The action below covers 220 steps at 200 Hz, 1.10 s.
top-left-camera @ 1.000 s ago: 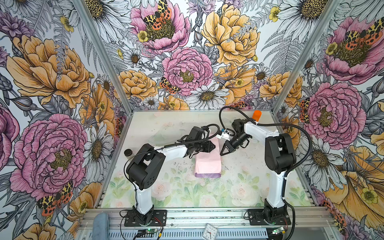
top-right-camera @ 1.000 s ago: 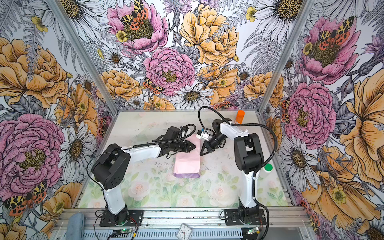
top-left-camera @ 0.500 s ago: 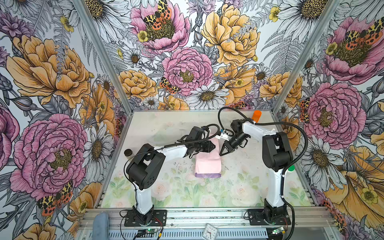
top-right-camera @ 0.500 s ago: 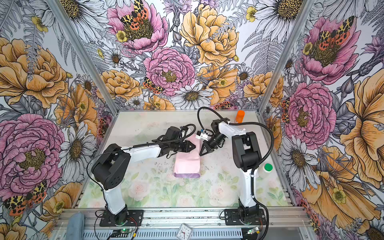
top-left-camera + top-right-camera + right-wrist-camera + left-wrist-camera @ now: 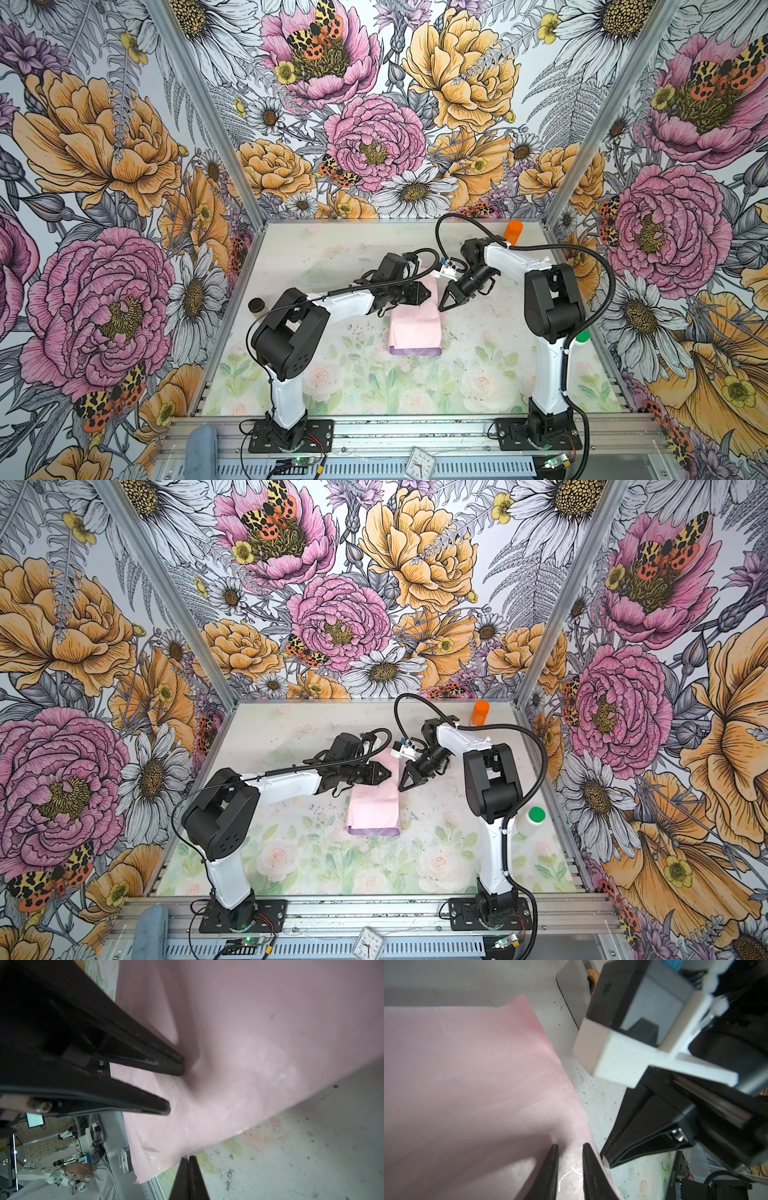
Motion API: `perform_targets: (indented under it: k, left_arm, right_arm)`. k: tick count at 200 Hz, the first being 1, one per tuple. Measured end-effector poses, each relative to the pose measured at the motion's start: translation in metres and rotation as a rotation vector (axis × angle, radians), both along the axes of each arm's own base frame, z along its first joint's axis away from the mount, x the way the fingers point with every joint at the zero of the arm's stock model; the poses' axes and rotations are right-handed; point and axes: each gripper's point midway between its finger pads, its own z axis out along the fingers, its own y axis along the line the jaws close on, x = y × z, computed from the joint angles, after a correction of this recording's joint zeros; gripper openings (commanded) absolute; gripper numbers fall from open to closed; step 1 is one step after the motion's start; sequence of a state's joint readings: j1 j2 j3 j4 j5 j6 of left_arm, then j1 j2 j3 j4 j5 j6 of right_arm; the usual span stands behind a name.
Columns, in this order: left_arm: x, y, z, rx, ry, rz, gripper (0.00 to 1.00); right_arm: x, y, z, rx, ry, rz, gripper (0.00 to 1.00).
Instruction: Wrap the gift box in paper
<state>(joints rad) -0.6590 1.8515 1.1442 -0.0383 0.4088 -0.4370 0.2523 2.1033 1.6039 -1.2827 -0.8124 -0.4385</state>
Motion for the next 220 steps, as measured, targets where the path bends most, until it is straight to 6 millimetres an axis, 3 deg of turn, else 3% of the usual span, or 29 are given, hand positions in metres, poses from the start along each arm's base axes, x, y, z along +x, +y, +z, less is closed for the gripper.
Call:
perform_targets:
  k: [135, 195, 220]
  left_arm:
    - [-0.009, 0.008, 0.003, 0.020, 0.007, 0.010, 0.27]
    - [-0.011, 0.009, 0.044, -0.038, -0.070, 0.008, 0.25]
    - [-0.015, 0.004, 0.049, -0.049, -0.089, -0.021, 0.22]
  right_arm:
    - [0.000, 0.000, 0.002, 0.001, -0.006, 0.000, 0.00]
    - [0.000, 0.000, 0.005, 0.004, -0.016, 0.000, 0.00]
    - [0.000, 0.000, 0.005, 0.004, -0.016, 0.000, 0.00]
